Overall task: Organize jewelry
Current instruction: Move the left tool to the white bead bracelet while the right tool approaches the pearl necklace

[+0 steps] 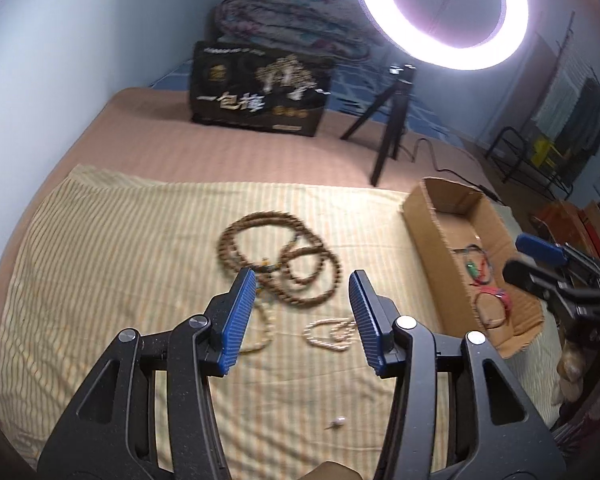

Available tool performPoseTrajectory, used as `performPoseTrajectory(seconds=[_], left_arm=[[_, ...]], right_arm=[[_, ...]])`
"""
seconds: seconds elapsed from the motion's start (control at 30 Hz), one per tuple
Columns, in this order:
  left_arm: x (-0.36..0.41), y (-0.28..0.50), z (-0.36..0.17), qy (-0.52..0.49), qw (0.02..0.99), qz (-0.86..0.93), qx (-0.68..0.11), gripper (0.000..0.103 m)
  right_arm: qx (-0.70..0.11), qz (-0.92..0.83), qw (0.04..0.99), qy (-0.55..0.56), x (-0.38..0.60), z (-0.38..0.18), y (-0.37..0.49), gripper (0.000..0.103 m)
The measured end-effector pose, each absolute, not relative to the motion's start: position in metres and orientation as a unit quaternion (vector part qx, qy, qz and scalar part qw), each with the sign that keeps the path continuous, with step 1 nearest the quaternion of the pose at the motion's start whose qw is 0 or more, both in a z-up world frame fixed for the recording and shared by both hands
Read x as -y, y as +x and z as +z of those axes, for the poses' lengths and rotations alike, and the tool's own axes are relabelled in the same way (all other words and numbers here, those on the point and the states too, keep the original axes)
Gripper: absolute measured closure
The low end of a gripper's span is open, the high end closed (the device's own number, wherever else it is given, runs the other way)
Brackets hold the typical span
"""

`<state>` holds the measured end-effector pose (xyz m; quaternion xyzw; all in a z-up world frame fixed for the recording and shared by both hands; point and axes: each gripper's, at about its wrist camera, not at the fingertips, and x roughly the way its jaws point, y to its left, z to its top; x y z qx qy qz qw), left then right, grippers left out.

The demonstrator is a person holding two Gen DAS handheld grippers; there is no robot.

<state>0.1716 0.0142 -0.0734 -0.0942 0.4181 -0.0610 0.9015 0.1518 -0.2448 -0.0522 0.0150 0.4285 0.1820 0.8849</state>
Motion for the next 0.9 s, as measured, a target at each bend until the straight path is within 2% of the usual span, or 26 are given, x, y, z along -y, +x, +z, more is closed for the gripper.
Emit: performPoseTrajectory(seconds=[0.5,0.53,0.6,0.63,0.9], left_arm=[[-0.056,0.185,-0.130,-0.137,0.854,-0.027,-0.501,0.056],[-0.055,0.186,-0.132,-0.137,0.852,-0.028,-0.505,0.056],[-0.052,0.187,-0.137,-0.132,0.849,-0.028,-0.511,0.057],[-0.051,0.188,-0.137,-0.131,0.849,-0.028,-0.512,0.057],[-0.051,0.197,-0.150,-0.129,0.840,-0.023,-0.526,0.061]], right_arm=[[-0.510,0.264,0.815,-0.072,0.168,-0.108,0.159,0.032],[-0.513,0.264,0.813,-0.078,0.165,-0.111,0.160,0.033],[-0.524,0.271,0.802,-0.090,0.157,-0.119,0.161,0.047],[-0.530,0.272,0.797,-0.097,0.154,-0.123,0.162,0.049],[-0.543,0.247,0.785,-0.164,0.141,-0.148,0.168,0.055]])
